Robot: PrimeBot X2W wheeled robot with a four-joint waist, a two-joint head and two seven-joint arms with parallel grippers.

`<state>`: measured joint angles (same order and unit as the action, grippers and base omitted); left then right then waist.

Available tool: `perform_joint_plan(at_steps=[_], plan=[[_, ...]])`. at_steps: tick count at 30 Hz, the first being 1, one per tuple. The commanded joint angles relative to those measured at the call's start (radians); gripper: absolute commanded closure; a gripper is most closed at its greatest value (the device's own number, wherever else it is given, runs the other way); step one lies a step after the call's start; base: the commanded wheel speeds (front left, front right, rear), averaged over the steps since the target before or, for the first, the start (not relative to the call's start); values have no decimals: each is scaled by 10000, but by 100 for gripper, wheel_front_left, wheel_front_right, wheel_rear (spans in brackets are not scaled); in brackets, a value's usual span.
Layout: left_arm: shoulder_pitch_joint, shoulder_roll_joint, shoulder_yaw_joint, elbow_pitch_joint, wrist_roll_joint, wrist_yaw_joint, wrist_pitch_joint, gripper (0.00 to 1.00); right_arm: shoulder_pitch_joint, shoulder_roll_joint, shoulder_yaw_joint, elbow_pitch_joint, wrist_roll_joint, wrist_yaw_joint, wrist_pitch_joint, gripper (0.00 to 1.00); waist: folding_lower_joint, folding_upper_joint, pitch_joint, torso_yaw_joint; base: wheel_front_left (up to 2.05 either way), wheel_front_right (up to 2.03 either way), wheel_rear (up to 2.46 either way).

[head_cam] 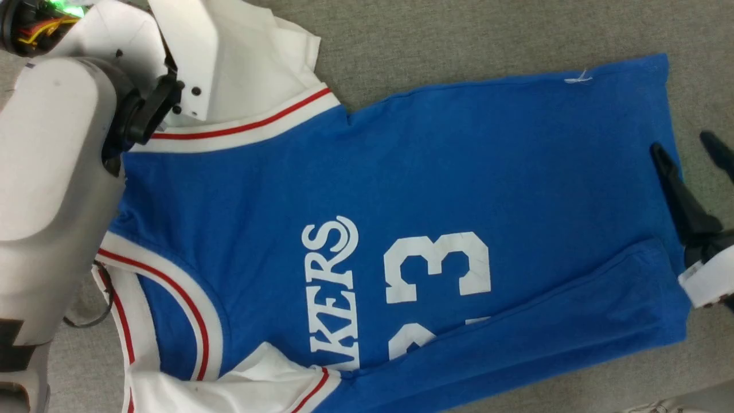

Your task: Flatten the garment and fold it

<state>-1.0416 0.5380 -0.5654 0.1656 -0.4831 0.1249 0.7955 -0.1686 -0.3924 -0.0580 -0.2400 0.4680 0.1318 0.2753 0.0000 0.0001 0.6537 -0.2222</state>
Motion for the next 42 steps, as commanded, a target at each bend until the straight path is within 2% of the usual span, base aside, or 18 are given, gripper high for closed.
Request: perform_joint_plan(at_steps=[1, 7, 12, 19, 27, 28, 29, 30, 32, 36, 42], plan=[[473, 150, -45, 182, 9, 89, 5, 100, -296, -82, -12, -31, 74, -11, -114, 0, 0, -1, -58, 55, 0, 0, 0], [721, 88, 105, 17, -82, 134, -764, 100, -1351, -601, -449, -219, -29, -11, -175, 0, 0, -1, -485, 317, 0, 0, 0], [826, 23, 134, -158, -189, 80, -1101, 100, -2528, -1392, -211, 328, -473, -11, 874, 0, 0, -1, -634, 608, 0, 0, 0], [778, -171, 77, -409, -258, 118, -1225, 100, -3577, -931, 136, 1910, -370, -11, 3167, 0, 0, -1, -353, 1009, 0, 0, 0], [728, -380, 0, -425, -287, 209, -1344, 100, -3553, -1032, 8, 3025, -476, -11, 4064, 0, 0, -1, -34, 1317, 0, 0, 0], [721, -374, 0, -426, -287, 215, -1350, 100, -3489, -1082, 57, 3053, -447, -11, 4201, 5, 0, -1, -12, 1325, 0, 0, 0], [716, -366, -3, -429, -286, 220, -1351, 100, -3451, -1079, 16, 3084, -381, -11, 4300, 62, 0, -1, 9, 1331, 0, 0, 0], [709, -362, -4, -432, -289, 225, -1352, 100, -3441, -1010, -76, 3116, -298, -11, 4383, 100, 0, -1, 25, 1337, 0, 0, 0], [694, -357, 7, -428, -289, 242, -1390, 100, -3398, -976, -49, 3097, -155, -11, 4665, 100, 0, -1, 34, 1340, 0, 0, 0], [681, -426, 46, -438, -281, 156, -1903, 100, -3591, -691, -358, 2960, -92, -11, 4471, 100, 0, -1, -122, 1352, 0, 0, 0], [951, -465, 462, -618, -275, 118, -3648, 100, -3737, -539, -774, 2806, -261, -11, 3550, 100, 0, -1, -815, 1420, 0, 0, 0]])
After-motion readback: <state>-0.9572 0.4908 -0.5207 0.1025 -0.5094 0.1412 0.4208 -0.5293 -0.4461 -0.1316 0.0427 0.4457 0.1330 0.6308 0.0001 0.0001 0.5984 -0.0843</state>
